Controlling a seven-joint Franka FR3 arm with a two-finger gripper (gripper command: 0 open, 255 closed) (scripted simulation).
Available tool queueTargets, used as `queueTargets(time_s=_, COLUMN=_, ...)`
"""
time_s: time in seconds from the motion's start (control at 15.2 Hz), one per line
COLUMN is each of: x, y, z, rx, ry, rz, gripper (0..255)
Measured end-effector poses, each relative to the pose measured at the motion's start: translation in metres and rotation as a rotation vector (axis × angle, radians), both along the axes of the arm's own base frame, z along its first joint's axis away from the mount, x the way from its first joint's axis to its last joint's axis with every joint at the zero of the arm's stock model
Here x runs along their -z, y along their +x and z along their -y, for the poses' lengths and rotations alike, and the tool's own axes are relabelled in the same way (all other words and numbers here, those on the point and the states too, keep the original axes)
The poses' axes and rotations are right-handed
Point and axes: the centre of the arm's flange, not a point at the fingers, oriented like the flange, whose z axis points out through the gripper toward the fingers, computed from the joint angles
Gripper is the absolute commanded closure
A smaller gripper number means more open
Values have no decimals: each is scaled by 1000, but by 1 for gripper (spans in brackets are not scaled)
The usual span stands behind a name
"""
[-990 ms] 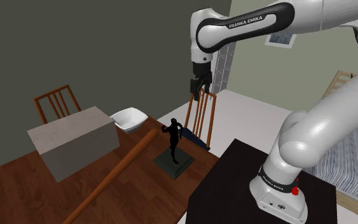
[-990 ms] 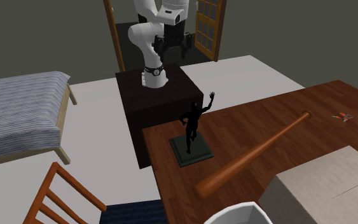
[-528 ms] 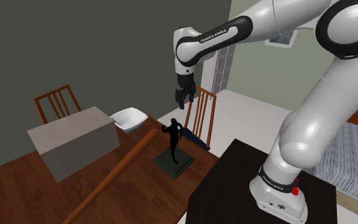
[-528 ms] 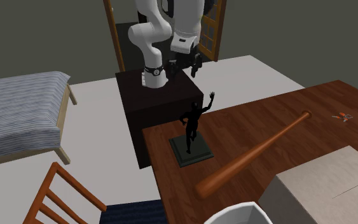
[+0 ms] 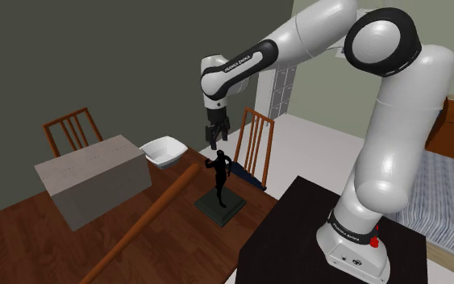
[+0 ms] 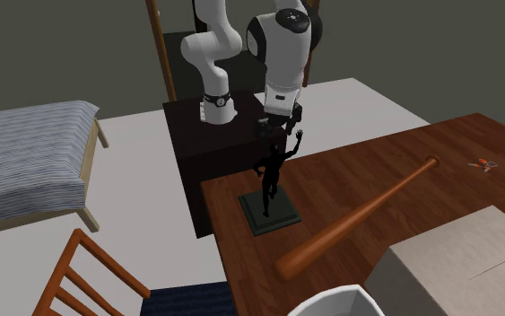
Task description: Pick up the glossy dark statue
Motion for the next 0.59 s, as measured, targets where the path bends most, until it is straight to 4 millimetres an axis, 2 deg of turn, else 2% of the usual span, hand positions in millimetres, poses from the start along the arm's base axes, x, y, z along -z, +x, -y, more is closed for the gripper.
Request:
queueTargets(time_s=0.46, x=37, y=2, z=-2, rx=-4, ry=3, rz=-1, gripper=0)
queueTargets(time_s=0.53, x=39, y=2, z=-2, rx=-4, ry=3, rz=-1, gripper=255)
queueTargets(time_s=0.59, x=40, y=2, z=-2, rx=-4, ry=3, rz=-1, gripper=255)
